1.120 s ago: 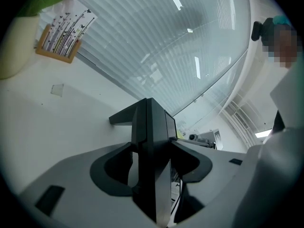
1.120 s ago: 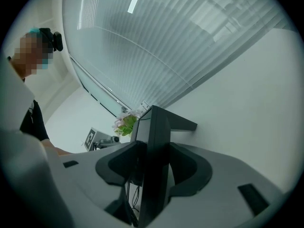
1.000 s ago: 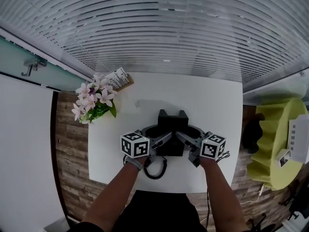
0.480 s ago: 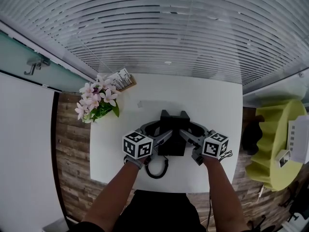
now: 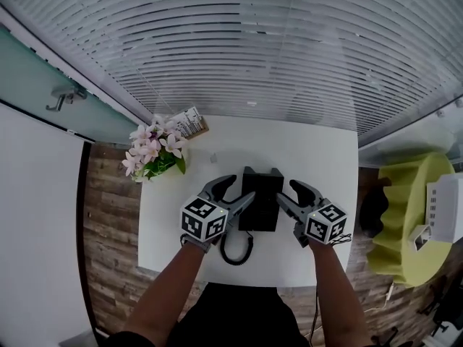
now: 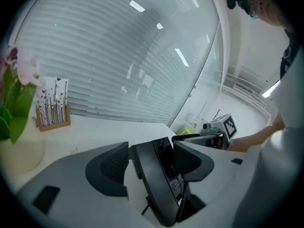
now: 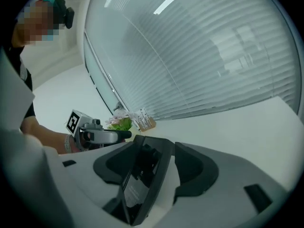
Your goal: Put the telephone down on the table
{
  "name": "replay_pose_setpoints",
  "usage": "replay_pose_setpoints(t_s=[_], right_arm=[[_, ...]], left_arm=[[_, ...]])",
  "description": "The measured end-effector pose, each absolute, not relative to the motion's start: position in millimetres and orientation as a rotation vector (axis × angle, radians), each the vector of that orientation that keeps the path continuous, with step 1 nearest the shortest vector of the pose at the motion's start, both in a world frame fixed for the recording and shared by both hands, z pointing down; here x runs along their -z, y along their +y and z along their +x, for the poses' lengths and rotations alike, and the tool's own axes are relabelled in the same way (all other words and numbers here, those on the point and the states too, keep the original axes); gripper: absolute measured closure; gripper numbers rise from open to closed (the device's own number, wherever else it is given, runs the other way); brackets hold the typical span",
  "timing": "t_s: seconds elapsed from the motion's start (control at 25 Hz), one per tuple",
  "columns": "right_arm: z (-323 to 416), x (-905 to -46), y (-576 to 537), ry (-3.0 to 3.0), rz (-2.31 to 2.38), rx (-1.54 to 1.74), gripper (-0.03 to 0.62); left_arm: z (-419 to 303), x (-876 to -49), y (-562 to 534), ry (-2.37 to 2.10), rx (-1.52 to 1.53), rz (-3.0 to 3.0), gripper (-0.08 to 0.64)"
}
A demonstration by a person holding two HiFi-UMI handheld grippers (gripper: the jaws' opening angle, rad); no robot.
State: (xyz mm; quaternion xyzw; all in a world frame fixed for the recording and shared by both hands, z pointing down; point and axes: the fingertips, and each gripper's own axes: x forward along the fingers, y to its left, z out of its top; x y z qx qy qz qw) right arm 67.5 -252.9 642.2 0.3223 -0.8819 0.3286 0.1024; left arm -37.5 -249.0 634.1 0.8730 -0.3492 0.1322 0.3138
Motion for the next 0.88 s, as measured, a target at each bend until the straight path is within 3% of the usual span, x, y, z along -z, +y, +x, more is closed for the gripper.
replay_pose_setpoints(t_s=[0.88], right_arm=[[32,-398,-124,-2.92,0.879,-0.302,0.333]], left_arm=[[-37,-396,-112,-0.938,-0.179,2.8,0.278]])
